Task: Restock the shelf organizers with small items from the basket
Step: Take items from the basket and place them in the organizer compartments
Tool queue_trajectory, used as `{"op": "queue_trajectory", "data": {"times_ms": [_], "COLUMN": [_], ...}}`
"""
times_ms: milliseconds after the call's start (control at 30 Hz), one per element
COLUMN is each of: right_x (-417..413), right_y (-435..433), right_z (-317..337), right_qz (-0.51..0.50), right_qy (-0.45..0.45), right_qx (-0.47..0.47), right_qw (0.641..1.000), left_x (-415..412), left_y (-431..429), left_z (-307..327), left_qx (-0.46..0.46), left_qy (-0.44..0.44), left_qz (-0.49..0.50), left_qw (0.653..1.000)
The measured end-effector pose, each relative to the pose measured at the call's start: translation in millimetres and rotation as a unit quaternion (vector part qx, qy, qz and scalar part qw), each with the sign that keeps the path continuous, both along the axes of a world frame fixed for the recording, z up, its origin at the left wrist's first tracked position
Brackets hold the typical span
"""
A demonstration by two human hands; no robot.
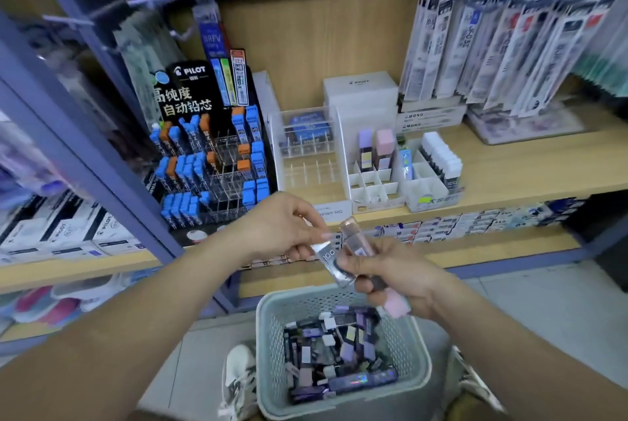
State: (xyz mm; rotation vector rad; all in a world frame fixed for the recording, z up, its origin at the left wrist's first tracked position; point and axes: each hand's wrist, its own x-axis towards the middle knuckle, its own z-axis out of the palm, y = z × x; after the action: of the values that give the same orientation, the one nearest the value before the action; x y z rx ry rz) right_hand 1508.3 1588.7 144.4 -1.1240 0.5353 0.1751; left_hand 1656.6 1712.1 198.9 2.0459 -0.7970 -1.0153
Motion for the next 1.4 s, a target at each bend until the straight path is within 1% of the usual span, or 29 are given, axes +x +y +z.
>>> {"op": "queue_trajectory", "data": {"times_ms": [67, 167, 267, 433, 533, 600, 633, 667, 733, 800, 867, 967, 1067, 1200, 1267, 1400], "right_x": [5.1, 11.1, 11.0, 17.0, 20.3, 17.2, 13.9, 9.0, -4.6, -20.0, -30.7, -32.4, -30.8, -33.2, -35.5, -40.8], "right_y": [-10.6, -27.6, -45.0, -65.6, -75.4, -93.4, -106.9, -122.2, -153.2, -176.8, -189.4, -196.6, -199.2, -203.7, -205.1, -203.5], "right_z": [23.3, 49.9, 64.7, 70.4, 72.5, 79.7, 84.6, 91.2, 105.1, 115.5, 118.2, 108.9, 100.0, 96.1, 95.5, 95.3], "right_qz": [0.026, 0.055, 0.069, 0.083, 0.058, -0.006, -0.055, -0.110, -0.216, -0.285, -0.334, -0.401, -0.428, -0.444, -0.439, -0.438], "right_qy": [-0.008, -0.018, -0.010, -0.008, -0.002, 0.014, 0.019, 0.017, -0.017, -0.069, -0.104, -0.112, -0.096, -0.070, -0.061, -0.037], "right_qx": [-0.067, -0.169, -0.244, -0.276, -0.279, -0.268, -0.247, -0.213, -0.118, -0.039, 0.008, 0.052, 0.078, 0.069, 0.056, 0.032], "right_qw": [0.997, 0.984, 0.967, 0.957, 0.958, 0.963, 0.967, 0.971, 0.969, 0.955, 0.937, 0.908, 0.895, 0.891, 0.894, 0.898], "left_x": [-0.4, -2.3, -5.0, 3.1, 9.1, 7.6, 5.2, 2.3, -3.1, -7.9, -13.5, -25.1, -39.1, -48.9, -49.1, -47.9], "left_y": [-2.5, -11.1, -26.4, -50.5, -63.1, -75.5, -82.6, -90.2, -106.1, -123.1, -142.2, -173.6, -201.4, -217.9, -221.0, -225.9], "left_z": [10.0, 17.5, 22.2, 27.7, 29.4, 29.6, 29.6, 29.1, 25.3, 20.0, 15.2, 8.9, 1.4, -8.7, -14.1, -24.5], "left_qx": [-0.047, -0.102, -0.119, -0.120, -0.134, -0.157, -0.164, -0.167, -0.177, -0.194, -0.203, -0.212, -0.222, -0.183, -0.172, -0.160], "left_qy": [0.016, 0.072, 0.096, 0.116, 0.120, 0.101, 0.075, 0.045, 0.002, -0.012, -0.040, -0.087, -0.155, -0.265, -0.294, -0.308], "left_qz": [0.030, 0.077, 0.072, 0.064, 0.059, 0.056, 0.055, 0.053, 0.056, 0.064, 0.058, 0.044, 0.031, -0.011, -0.028, -0.033], "left_qw": [0.998, 0.989, 0.986, 0.984, 0.982, 0.981, 0.982, 0.983, 0.983, 0.979, 0.977, 0.972, 0.962, 0.947, 0.940, 0.937]}}
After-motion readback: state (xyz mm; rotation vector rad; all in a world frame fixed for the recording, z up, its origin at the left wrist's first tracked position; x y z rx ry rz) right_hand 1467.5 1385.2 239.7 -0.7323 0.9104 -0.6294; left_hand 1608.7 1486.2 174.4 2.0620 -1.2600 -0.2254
